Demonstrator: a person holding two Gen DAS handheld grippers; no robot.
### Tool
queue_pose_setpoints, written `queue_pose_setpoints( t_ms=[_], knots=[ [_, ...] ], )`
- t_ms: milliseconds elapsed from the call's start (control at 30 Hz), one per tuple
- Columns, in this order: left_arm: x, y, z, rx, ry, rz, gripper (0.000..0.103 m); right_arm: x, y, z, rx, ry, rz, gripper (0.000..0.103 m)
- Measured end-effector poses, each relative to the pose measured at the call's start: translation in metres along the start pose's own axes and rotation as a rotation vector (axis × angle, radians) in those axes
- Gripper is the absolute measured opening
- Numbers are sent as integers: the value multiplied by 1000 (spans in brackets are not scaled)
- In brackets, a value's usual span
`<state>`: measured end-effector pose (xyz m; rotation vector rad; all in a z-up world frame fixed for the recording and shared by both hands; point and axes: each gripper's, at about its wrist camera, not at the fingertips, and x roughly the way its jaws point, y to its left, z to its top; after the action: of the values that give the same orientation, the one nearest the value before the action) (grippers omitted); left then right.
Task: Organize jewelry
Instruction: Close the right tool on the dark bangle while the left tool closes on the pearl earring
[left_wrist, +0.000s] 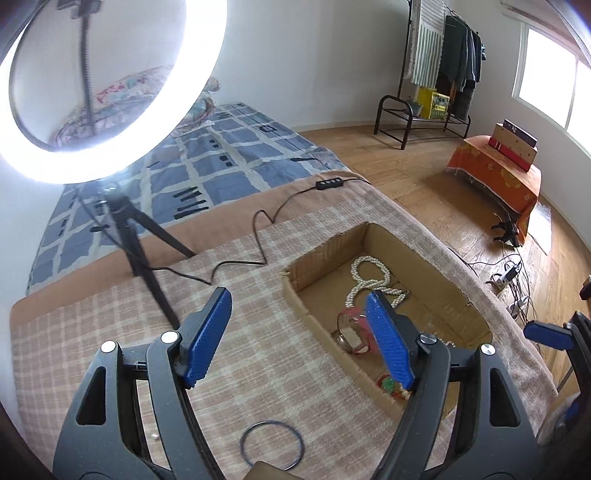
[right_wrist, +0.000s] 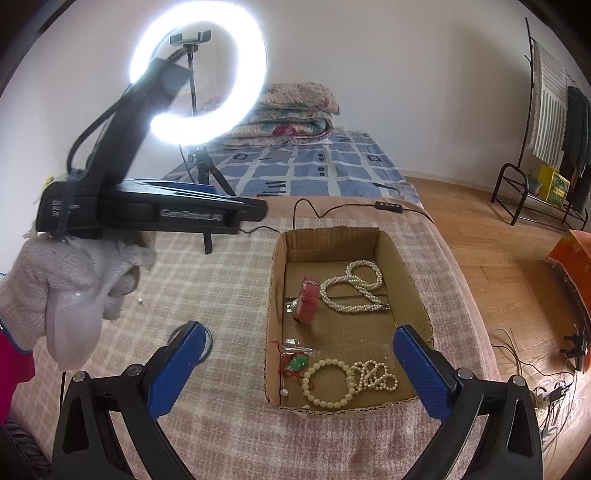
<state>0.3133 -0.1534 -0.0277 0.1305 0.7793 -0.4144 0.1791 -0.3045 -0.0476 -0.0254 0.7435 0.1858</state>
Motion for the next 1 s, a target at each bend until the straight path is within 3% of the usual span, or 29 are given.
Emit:
queue_pose_setpoints(
  t_ms=[333,600,733,900,1000],
  knots=[
    [-67,71,-26,-65,-18,60,77,-9,28,5,-45,-68,52,103],
    [-109,122,-60,-123,-35,112,77,-2,50,9,-60,-64,127,103],
    [-109,140,-83,-142,-6,124,77,12,60,10,-52,-26,142,102],
    [-98,157,-110,-179,37,102,76,39,69,7,-36,73,183,90],
    [-86,163,-126,-188,80,78,63,55,73,2,-33,134,193,81]
  ],
)
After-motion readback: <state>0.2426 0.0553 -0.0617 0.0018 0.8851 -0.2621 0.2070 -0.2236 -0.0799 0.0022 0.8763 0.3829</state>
